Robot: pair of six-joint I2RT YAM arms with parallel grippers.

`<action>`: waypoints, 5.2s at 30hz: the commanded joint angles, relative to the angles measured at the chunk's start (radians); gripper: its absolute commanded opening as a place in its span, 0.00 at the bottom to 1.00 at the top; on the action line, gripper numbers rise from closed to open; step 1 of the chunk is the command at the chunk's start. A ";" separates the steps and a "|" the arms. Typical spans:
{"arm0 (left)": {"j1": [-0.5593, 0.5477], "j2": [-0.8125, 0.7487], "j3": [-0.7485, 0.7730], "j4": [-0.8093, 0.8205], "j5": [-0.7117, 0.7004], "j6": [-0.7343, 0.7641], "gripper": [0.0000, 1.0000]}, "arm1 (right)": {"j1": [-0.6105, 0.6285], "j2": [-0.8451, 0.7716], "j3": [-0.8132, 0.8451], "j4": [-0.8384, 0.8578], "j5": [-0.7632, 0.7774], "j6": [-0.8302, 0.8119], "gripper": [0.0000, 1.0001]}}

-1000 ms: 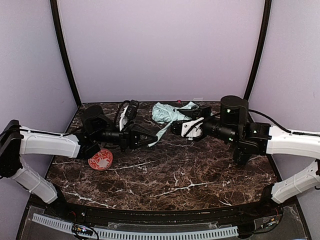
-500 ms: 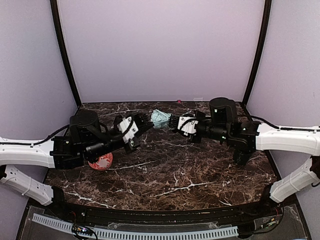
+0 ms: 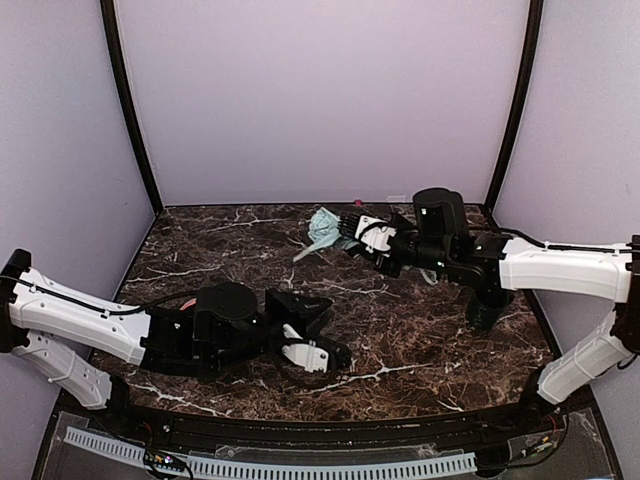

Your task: Put away the umbrella

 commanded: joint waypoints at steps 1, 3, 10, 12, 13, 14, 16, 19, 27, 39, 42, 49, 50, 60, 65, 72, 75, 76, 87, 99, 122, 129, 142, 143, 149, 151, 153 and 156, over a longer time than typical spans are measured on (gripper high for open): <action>-0.031 -0.021 0.022 -0.141 0.088 -0.064 0.34 | -0.048 -0.049 -0.003 0.234 0.100 -0.067 0.00; -0.031 -0.021 0.029 -0.170 0.111 -0.124 0.41 | -0.048 -0.054 -0.010 0.244 0.099 -0.097 0.00; 0.070 -0.117 -0.008 -0.153 0.284 -0.531 0.40 | -0.040 -0.110 -0.071 0.309 0.073 -0.217 0.00; 0.182 -0.194 -0.061 -0.059 0.461 -0.729 0.41 | -0.037 -0.130 -0.096 0.338 0.066 -0.257 0.00; 0.244 -0.246 -0.104 0.012 0.557 -0.842 0.43 | -0.036 -0.138 -0.106 0.353 0.065 -0.272 0.00; 0.301 -0.275 -0.145 0.088 0.631 -0.952 0.47 | -0.034 -0.147 -0.111 0.358 0.064 -0.283 0.00; 0.398 -0.310 -0.199 0.196 0.786 -1.149 0.54 | -0.029 -0.154 -0.107 0.343 0.066 -0.308 0.00; 0.495 -0.301 -0.201 0.276 0.946 -1.390 0.64 | -0.022 -0.156 -0.101 0.325 0.078 -0.332 0.00; 0.601 -0.093 0.024 0.185 1.129 -1.802 0.63 | 0.011 -0.152 -0.073 0.284 0.074 -0.367 0.00; 0.601 0.122 0.037 0.586 1.385 -2.112 0.78 | 0.043 -0.133 -0.019 0.268 0.078 -0.391 0.00; 0.595 0.146 0.035 0.706 1.407 -2.174 0.78 | 0.046 -0.125 -0.009 0.266 0.081 -0.398 0.00; 0.587 0.230 0.063 0.835 1.438 -2.260 0.73 | 0.050 -0.115 -0.005 0.273 0.086 -0.404 0.00; 0.585 0.238 0.067 0.854 1.446 -2.276 0.70 | 0.052 -0.114 -0.004 0.272 0.088 -0.405 0.00; 0.578 0.206 0.060 0.829 1.460 -2.217 0.00 | 0.052 -0.116 -0.007 0.265 0.109 -0.396 0.00; 0.563 0.010 0.097 0.183 1.248 -1.731 0.00 | 0.035 -0.116 0.022 0.149 0.113 -0.271 0.00; 0.372 -0.190 0.307 -0.451 0.467 -1.024 0.00 | -0.012 -0.115 0.015 -0.017 0.033 -0.011 0.00; 0.349 -0.174 0.368 -0.544 0.387 -0.968 0.00 | -0.012 -0.118 -0.007 0.000 0.053 0.031 0.00; 0.347 -0.164 0.378 -0.565 0.392 -0.970 0.00 | -0.012 -0.118 -0.010 0.009 0.062 0.039 0.00; 0.320 -0.155 0.251 -0.473 0.909 -1.074 0.00 | -0.048 -0.116 0.025 0.144 0.238 0.086 0.00; 0.268 -0.060 0.294 -0.563 0.657 -0.998 0.00 | -0.032 -0.221 -0.049 0.096 -0.082 -0.165 0.00; -0.134 0.018 0.099 0.237 -0.516 0.455 0.00 | -0.090 -0.029 0.057 0.012 0.024 0.027 0.00; -0.148 0.060 0.135 0.195 -0.551 0.553 0.00 | -0.114 0.087 0.218 0.031 0.230 0.072 0.00; -0.147 0.062 0.221 -0.246 -0.402 0.091 0.40 | -0.081 -0.002 0.085 0.292 0.150 -0.134 0.00; -0.147 0.054 0.227 -0.285 -0.375 0.038 0.43 | -0.077 -0.009 0.076 0.298 0.145 -0.150 0.00; -0.008 -0.144 0.229 -0.404 0.091 -0.544 0.48 | -0.074 -0.060 0.009 0.369 0.104 -0.238 0.00; 0.110 -0.236 0.166 -0.310 0.266 -0.741 0.48 | -0.073 -0.073 0.003 0.373 0.082 -0.264 0.00; 0.228 -0.313 0.086 -0.223 0.419 -0.914 0.48 | -0.070 -0.090 -0.005 0.373 0.055 -0.295 0.00; 0.368 -0.364 0.027 -0.139 0.609 -1.144 0.51 | -0.064 -0.103 0.009 0.350 0.022 -0.326 0.00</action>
